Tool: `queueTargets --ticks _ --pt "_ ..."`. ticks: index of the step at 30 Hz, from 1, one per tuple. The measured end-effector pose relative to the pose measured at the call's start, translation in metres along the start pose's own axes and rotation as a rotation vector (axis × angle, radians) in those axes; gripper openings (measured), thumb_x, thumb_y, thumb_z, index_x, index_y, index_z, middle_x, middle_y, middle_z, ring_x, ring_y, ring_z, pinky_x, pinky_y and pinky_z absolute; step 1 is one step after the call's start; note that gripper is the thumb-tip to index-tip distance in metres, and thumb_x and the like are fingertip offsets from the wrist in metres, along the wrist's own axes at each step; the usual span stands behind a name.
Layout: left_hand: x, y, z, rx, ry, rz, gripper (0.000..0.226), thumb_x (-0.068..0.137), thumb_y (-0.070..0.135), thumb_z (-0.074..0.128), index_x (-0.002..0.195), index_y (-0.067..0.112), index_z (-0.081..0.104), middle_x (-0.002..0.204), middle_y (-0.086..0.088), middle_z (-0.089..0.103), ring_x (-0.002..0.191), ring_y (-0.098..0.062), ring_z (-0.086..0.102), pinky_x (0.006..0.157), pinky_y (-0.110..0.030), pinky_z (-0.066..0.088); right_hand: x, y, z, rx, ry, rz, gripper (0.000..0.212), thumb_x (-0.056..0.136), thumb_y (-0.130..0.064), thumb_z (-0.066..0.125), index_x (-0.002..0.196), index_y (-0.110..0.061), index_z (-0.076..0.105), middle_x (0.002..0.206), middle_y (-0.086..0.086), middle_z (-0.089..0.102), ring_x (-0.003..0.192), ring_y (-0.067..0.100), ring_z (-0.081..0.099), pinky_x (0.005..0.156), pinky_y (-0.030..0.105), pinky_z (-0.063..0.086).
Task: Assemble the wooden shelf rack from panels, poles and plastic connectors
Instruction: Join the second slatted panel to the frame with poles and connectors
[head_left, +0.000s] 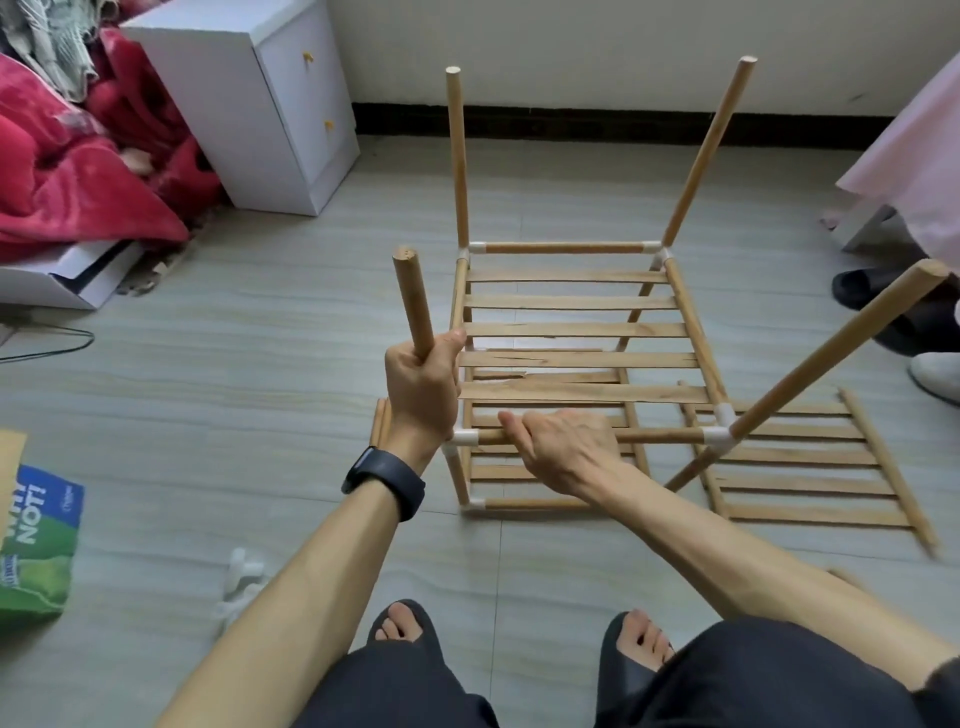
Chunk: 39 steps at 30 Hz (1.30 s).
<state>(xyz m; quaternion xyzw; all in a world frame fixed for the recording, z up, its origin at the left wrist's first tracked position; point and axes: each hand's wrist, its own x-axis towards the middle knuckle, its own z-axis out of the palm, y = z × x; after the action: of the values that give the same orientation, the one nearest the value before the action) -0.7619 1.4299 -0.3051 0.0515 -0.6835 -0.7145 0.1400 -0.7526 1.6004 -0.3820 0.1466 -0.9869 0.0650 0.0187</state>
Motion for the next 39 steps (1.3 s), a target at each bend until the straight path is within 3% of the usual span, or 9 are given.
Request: queueTargets --ticks 3,5,8,10,14,19,28,32,39 --pt "-0.005 0.003 0.002 0.054 0.015 -0.015 0.049 0.096 0.016 0.06 0.049 0.016 0.045 0.04 0.006 0.037 0.039 -0.013 0.037 0.046 -0.027 0.035 -0.003 0.002 -0.003 0.039 -0.008 -0.044 0.056 0.097 -0.074 0.017 0.089 -0.028 0.049 0.082 -0.011 0.056 0.068 0.013 0.054 0.053 0.029 0.037" --pt "-0.007 0.007 0.001 0.079 -0.007 -0.042 0.047 0.096 0.025 0.059 0.052 0.016 0.047 0.041 0.007 0.039 0.039 -0.012 0.039 0.046 -0.027 0.035 -0.007 0.0 0.001 -0.027 -0.006 -0.138 0.065 0.094 -0.077 0.029 0.126 -0.025 0.049 0.131 0.004 0.053 0.11 0.023 0.056 0.083 0.038 0.051" --pt "-0.006 0.009 -0.015 0.281 -0.155 0.005 0.048 0.095 0.057 0.049 0.061 0.025 0.055 0.05 0.009 0.053 0.047 -0.007 0.051 0.054 -0.029 0.044 -0.007 -0.004 0.003 -0.109 -0.071 -0.119 0.074 0.096 -0.072 0.032 0.158 -0.033 0.019 0.169 0.008 0.004 0.155 0.034 0.006 0.121 0.058 0.013" --pt "-0.006 0.001 -0.037 0.512 -0.233 0.055 0.049 0.09 0.077 0.033 0.078 0.038 0.059 0.073 0.019 0.064 0.068 0.001 0.06 0.066 -0.028 0.048 0.001 -0.006 0.002 -0.083 -0.13 -0.056 0.078 0.097 -0.072 0.03 0.16 -0.036 0.001 0.17 0.006 -0.01 0.156 0.033 -0.014 0.12 0.062 -0.005" --pt "-0.011 -0.056 -0.102 0.699 -0.111 -0.187 0.071 0.077 0.094 0.024 0.095 0.033 0.055 0.094 0.008 0.064 0.091 -0.013 0.063 0.07 -0.029 0.048 0.02 -0.011 -0.001 -0.035 -0.238 0.001 0.08 0.097 -0.071 0.034 0.16 -0.036 -0.001 0.171 0.004 -0.004 0.157 0.033 -0.008 0.12 0.067 0.002" --pt "-0.019 -0.147 -0.165 1.1 -0.296 -0.601 0.043 0.097 0.052 0.053 0.123 0.018 0.055 0.119 -0.005 0.06 0.109 -0.025 0.059 0.094 -0.04 0.051 0.025 -0.025 0.002 -0.097 -0.153 -0.001 0.082 0.093 -0.073 0.037 0.159 -0.035 0.005 0.169 0.008 0.01 0.155 0.036 0.008 0.119 0.066 0.016" --pt "-0.035 -0.24 -0.139 1.557 -0.374 -0.721 0.044 0.099 0.043 0.054 0.131 0.013 0.052 0.124 -0.007 0.065 0.112 -0.028 0.064 0.084 -0.036 0.05 0.022 -0.027 0.013 -0.132 0.01 0.022 0.08 0.085 -0.07 0.054 0.151 -0.026 0.044 0.155 0.017 0.044 0.142 0.042 0.038 0.11 0.062 0.035" --pt "-0.043 -0.258 -0.14 1.63 -0.446 -0.752 0.026 0.1 0.023 0.047 0.118 0.018 0.066 0.106 -0.002 0.071 0.098 -0.024 0.069 0.071 -0.031 0.047 0.022 -0.029 0.012 -0.128 0.03 0.029 0.078 0.085 -0.07 0.05 0.15 -0.025 0.046 0.153 0.017 0.046 0.141 0.042 0.04 0.109 0.062 0.037" --pt "-0.05 -0.237 -0.154 1.506 -0.453 -0.793 0.024 0.095 0.033 0.052 0.109 0.021 0.067 0.097 -0.002 0.065 0.087 -0.025 0.063 0.07 -0.031 0.045 0.019 -0.033 0.006 -0.135 -0.023 0.037 0.08 0.087 -0.069 0.05 0.155 -0.029 0.037 0.158 0.015 0.039 0.145 0.04 0.034 0.114 0.061 0.031"
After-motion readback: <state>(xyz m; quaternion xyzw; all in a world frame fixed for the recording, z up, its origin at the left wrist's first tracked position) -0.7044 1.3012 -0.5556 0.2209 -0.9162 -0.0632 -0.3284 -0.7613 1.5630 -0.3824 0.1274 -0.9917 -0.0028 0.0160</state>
